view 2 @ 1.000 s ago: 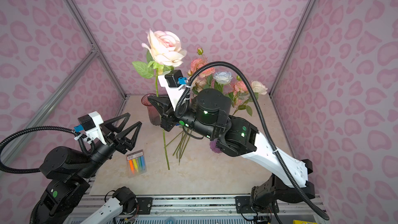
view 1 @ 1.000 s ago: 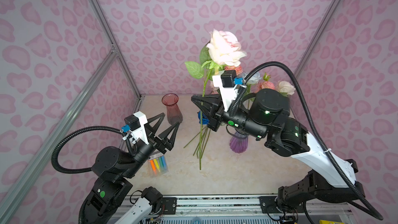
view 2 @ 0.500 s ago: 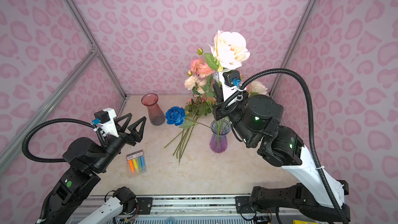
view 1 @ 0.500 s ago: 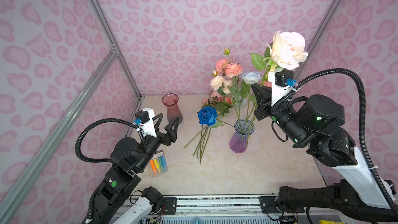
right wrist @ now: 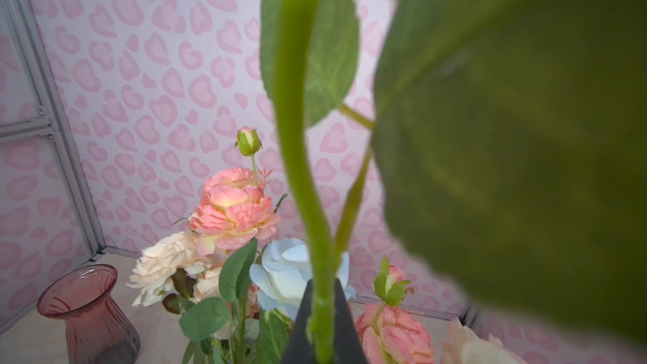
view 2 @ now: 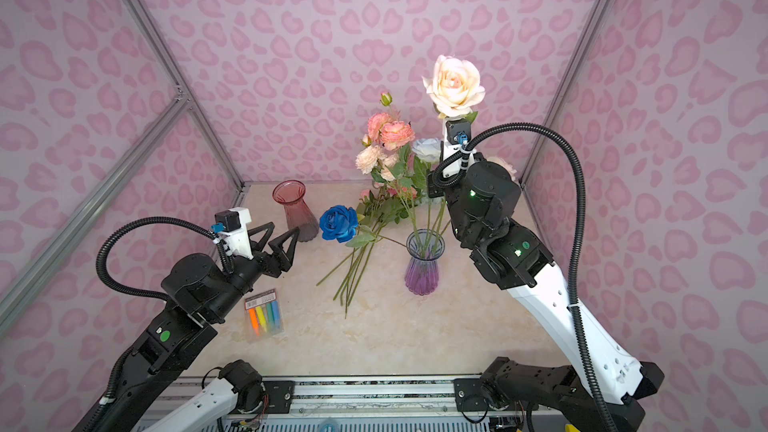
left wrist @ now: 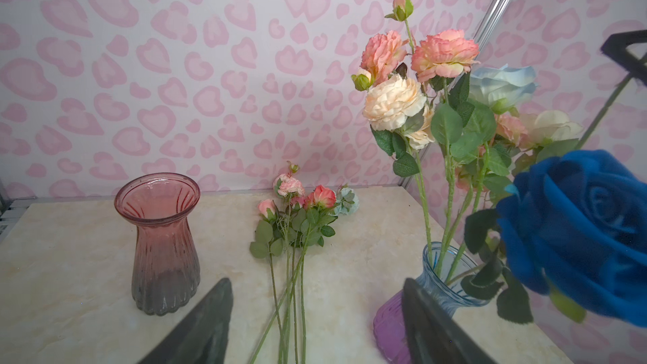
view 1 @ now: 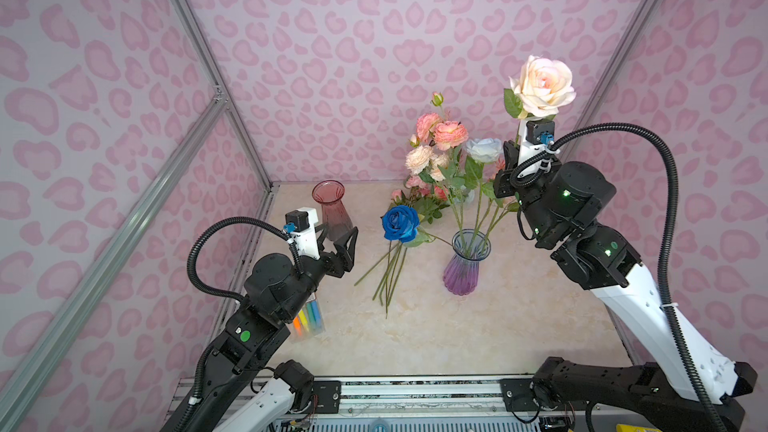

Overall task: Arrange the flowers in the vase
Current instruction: 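Carry pale pink rose over purple vase and lower it in with right gripper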

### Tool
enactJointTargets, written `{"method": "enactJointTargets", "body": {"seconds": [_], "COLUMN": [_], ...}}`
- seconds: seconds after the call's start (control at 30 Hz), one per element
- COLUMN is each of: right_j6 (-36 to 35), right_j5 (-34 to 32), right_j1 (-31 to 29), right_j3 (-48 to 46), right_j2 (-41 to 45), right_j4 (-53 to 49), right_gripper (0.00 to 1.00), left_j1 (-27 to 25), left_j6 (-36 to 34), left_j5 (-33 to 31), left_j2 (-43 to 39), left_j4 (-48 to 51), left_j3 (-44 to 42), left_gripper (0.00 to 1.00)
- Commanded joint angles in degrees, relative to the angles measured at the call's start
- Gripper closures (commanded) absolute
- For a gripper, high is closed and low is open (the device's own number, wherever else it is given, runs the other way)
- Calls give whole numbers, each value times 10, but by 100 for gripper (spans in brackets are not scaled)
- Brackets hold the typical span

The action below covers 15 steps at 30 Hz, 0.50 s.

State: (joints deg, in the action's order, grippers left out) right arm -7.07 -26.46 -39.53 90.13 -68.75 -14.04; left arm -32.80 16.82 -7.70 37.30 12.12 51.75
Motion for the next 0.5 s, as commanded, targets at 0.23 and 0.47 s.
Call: {"method": "enactJointTargets", "body": {"seconds": [0.23, 0.47], "right_j6": [91, 193], "right_j5": [46, 50], "right_j1": [16, 14], "right_j3": [-166, -277], "right_j2": [40, 68], "right_j4": [95, 75], "right_gripper": [96, 64], "left_j1": [0, 0], "left_j6": [9, 16], "left_j5": [-3, 4], "left_j2": [-23, -19], "left_j4": [-17, -17], "left_j3": [-12, -19], "left_gripper": [23, 23]}}
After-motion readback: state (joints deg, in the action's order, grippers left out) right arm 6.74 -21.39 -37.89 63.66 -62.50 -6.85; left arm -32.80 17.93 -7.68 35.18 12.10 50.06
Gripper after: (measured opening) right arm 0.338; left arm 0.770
